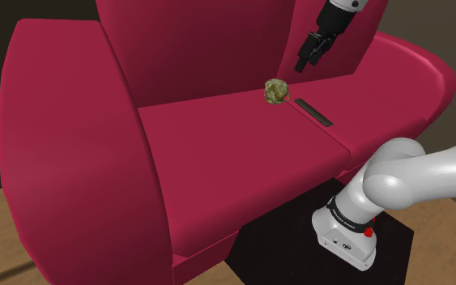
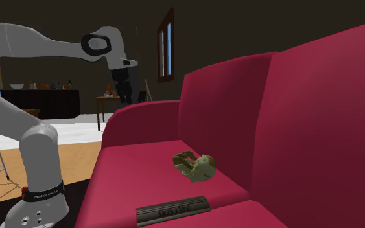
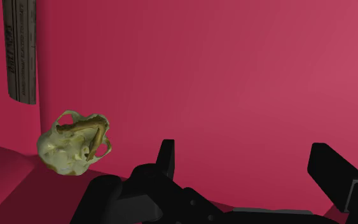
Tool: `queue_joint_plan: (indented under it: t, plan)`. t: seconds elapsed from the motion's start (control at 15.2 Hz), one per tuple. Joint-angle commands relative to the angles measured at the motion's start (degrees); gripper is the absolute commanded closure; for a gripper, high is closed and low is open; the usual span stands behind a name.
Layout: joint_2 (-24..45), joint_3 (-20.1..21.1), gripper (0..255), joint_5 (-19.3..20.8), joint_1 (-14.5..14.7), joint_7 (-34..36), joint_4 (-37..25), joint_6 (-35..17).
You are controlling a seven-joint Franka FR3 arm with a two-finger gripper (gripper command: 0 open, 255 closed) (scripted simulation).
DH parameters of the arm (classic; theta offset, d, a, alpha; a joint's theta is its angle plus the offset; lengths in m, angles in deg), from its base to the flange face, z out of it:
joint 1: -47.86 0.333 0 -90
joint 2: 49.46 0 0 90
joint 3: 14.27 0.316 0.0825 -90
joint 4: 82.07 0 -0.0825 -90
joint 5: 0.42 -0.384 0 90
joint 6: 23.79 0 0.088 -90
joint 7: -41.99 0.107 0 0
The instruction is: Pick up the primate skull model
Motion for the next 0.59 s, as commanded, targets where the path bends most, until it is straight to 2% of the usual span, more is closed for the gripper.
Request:
queue_joint_plan:
  t: [0.0, 0.53]
  plan:
    - [0.0, 0.0, 0, 0.0, 0.0, 0.0, 0.0, 0.0]
    - [7.3, -5.5, 0, 5.8, -2.1, -6.8, 5.2, -13.6]
